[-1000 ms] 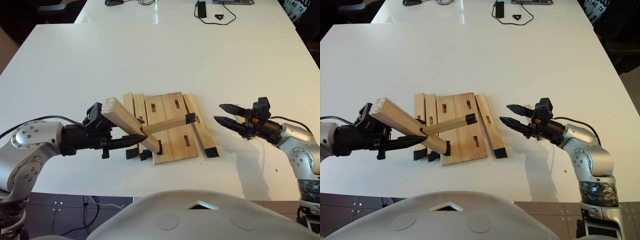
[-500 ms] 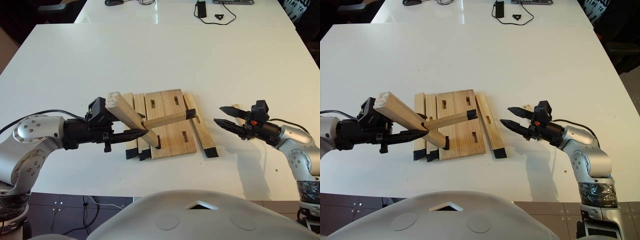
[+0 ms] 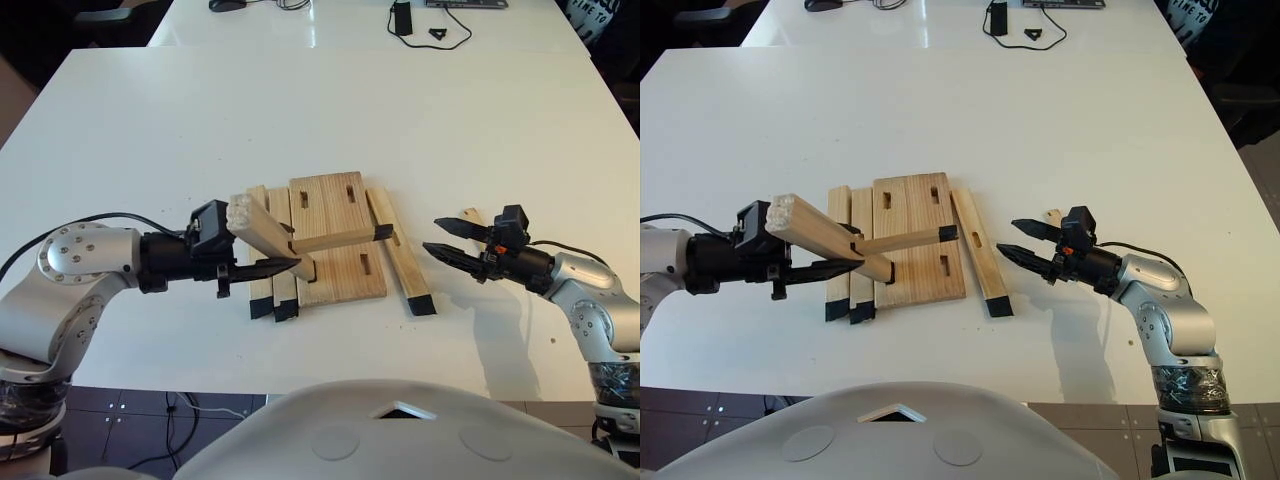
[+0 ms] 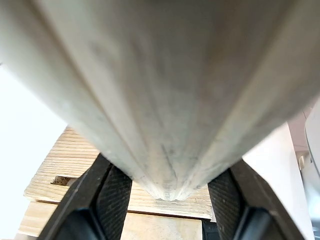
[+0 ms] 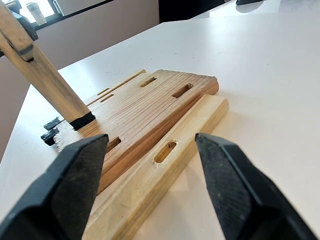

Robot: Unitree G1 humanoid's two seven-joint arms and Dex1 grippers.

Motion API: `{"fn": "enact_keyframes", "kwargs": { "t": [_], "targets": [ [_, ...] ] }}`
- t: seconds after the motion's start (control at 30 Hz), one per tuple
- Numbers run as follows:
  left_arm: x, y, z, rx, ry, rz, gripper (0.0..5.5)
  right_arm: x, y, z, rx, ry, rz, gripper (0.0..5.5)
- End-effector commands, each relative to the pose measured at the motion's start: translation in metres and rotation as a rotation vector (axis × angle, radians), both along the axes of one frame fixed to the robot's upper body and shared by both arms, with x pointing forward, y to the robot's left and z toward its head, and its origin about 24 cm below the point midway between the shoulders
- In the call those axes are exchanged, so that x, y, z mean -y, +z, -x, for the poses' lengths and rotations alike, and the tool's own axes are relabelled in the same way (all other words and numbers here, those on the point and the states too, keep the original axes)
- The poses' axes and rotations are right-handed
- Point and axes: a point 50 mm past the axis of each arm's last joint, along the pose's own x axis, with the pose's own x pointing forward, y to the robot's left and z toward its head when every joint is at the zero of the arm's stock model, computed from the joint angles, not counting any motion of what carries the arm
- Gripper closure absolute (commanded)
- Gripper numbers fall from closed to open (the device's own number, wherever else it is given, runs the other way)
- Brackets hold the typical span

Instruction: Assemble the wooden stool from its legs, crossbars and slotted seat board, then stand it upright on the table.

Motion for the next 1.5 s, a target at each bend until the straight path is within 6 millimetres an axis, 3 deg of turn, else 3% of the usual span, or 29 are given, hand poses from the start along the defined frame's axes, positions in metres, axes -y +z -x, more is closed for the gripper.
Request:
{"fn": "enact_keyframes", "kwargs": {
  "t": [0.03, 0.43, 0.7, 0.9, 1.13, 1.2, 1.5],
  "targets": [
    [0.002, -0.014, 0.007, -0.048, -0.012, -0.045, 3.44, 0.001, 0.000, -0.001, 0.003, 0.000, 0.017, 2.31],
    [0.007, -0.062, 0.004, -0.121, -0.071, -0.131, 3.46, -0.005, -0.002, -0.005, 0.001, -0.006, 0.004, 2.31],
    [0.015, -0.057, -0.017, -0.122, -0.058, -0.059, 3.46, -0.004, -0.002, -0.007, 0.006, -0.024, -0.002, 2.31],
    [0.016, -0.051, -0.019, -0.096, -0.061, -0.057, 3.46, -0.003, -0.002, -0.007, 0.013, -0.043, -0.005, 2.31],
    [0.014, -0.043, -0.026, -0.004, 0.033, -0.065, 2.44, -0.002, -0.001, -0.010, 0.027, -0.065, -0.008, 2.31],
    [0.012, -0.041, -0.025, 0.009, 0.060, -0.061, 2.14, -0.002, -0.001, -0.010, 0.030, -0.071, -0.008, 2.31],
    [-0.026, -0.031, 0.009, -0.043, 0.233, -0.128, 2.14, 0.005, -0.004, 0.005, 0.028, -0.128, 0.004, 2.31]
  ]
}}
